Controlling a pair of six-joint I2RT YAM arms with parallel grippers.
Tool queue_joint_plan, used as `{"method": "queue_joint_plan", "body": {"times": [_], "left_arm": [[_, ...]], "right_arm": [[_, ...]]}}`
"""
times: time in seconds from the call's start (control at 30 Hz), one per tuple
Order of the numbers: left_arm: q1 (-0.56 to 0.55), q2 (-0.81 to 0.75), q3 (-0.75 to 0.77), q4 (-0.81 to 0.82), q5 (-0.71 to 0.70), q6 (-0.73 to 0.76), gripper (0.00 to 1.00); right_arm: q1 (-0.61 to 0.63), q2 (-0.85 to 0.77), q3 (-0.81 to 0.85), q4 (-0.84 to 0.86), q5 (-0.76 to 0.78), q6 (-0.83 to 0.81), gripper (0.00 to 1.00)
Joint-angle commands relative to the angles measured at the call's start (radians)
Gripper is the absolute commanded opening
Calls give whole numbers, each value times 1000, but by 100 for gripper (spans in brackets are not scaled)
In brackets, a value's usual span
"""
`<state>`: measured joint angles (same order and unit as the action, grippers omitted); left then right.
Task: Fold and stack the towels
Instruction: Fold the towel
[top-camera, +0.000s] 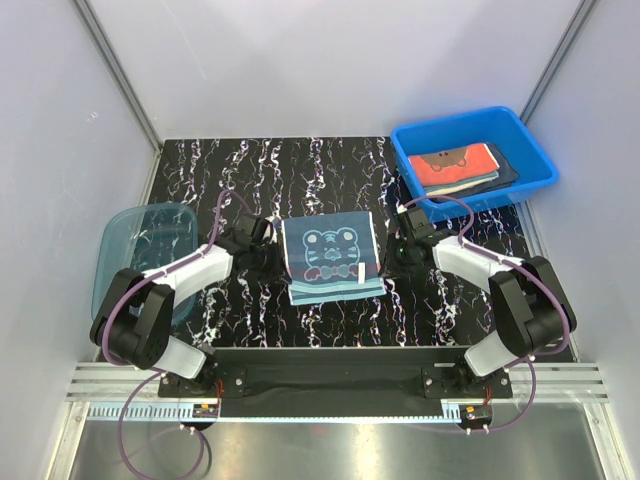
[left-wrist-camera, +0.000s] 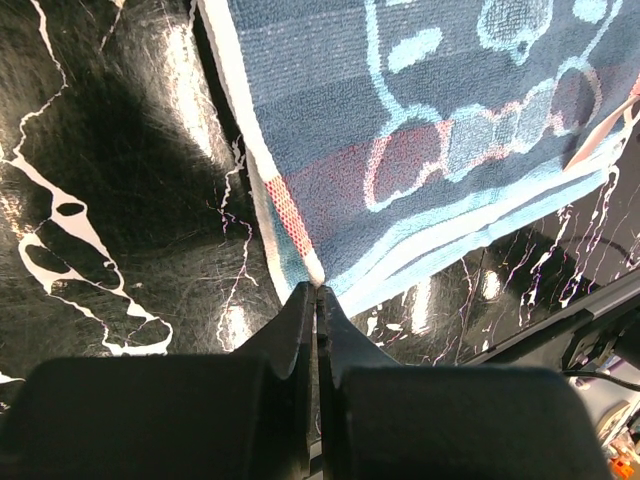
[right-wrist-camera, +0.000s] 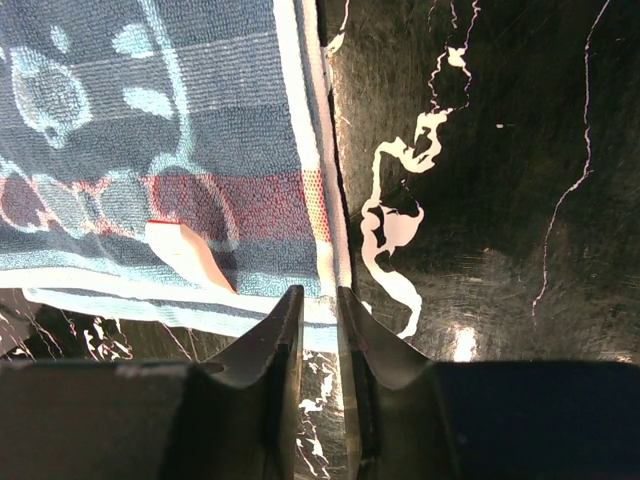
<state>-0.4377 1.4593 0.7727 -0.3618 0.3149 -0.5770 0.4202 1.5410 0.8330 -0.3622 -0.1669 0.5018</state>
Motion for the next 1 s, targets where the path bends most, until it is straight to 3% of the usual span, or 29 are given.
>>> {"method": "queue_joint_plan", "body": {"times": [0.0,0.43,0.6,0.67,0.8,0.87,0.97], "left_arm": [[-6,4,5,49,24,-7,0],[-12,15,-6,67,29,-11,0],[-13,15,-1,64,27,-12,0],[-15,13,3,57,21,-12,0],[-13,18,7,55,18,-11,0],[-15,19,4,60,23,-12,0],[-15,22,-3,66,26,-12,0]], "right_arm": [[9,18,2,35,0,-6,27],[23,77,11,65,-10,-9,26],[28,68,18,49,20,-14,6],[28,62,28,26,38,-22,6],[29,39,43,3,52,-26,17],[29,37,44,3,50,-28,16],[29,39,43,11,35,-32,5]]}}
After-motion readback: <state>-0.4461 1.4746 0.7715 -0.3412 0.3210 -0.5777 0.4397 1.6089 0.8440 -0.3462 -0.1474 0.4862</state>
